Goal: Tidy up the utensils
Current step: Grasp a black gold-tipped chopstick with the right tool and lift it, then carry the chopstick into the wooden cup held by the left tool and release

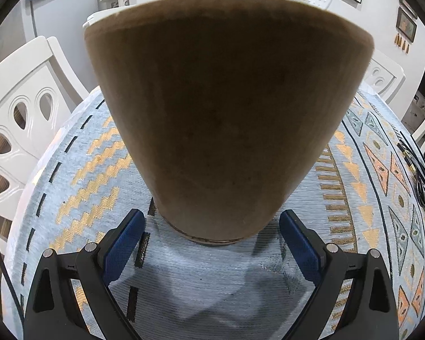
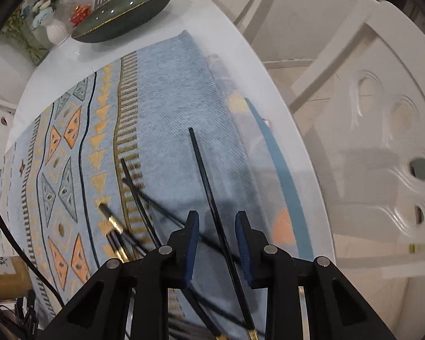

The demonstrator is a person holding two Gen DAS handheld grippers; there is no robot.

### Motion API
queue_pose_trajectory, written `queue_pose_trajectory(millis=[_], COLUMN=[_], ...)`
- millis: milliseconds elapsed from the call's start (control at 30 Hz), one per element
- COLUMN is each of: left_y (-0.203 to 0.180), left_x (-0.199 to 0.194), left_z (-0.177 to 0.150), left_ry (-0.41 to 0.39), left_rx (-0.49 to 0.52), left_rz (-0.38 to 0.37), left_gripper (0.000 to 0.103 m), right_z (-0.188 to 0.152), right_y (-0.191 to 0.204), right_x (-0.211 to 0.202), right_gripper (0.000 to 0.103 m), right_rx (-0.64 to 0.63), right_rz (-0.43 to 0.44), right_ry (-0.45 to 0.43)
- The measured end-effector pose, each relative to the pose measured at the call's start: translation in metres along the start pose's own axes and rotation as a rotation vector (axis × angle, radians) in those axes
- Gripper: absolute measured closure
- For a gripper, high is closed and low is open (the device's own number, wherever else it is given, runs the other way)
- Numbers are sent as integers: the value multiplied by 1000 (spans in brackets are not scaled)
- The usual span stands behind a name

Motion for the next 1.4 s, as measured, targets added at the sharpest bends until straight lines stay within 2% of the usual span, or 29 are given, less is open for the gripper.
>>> queue_pose_trajectory(millis=[67,133,300,433,567,767,1000,1300,1400], left_y=[-1,-2,-3,-4,-5,-6,-6,-7,-7], left_x=[1,2,2,2,1,-3,-7,-13,-15], left_z=[1,2,2,-1,0,-5,-11,-17,-19], left_ry=[0,0,0,-3,-3,-15,-24,-36,-38], left_rx=[3,4,5,7,5,8,12,13,11], left_rz=[2,4,4,2,2,2,-2,-5,-6], left_gripper=[7,7,7,7,7,7,7,7,7], right_z=[5,6,5,-4,-20,-64,-98,-90,-86], right_y=[2,2,5,13,28,61,105,195,237], right_x=[11,22,24,11,-20,-81,-116,-163,-185], right_gripper=[82,90,98,98,98,98,98,98,98], right_rx=[-11,-18,-54,-68,-102,-177,-249,-390,-447], right_rz=[-25,-51,-88,-70,-56,-2,89,258,350], right_ry=[18,38,18,-12,-81,-215,-303,-444,-487])
Point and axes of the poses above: each gripper's, at about its wrist camera, not at the fingertips, and x roughly the way its jaws point, y to its left, z to its top, the point moved 4 cm from there along x, roughly the way its jaws point, and after that the axes turned 15 degrees about z, right-handed, at the moved point
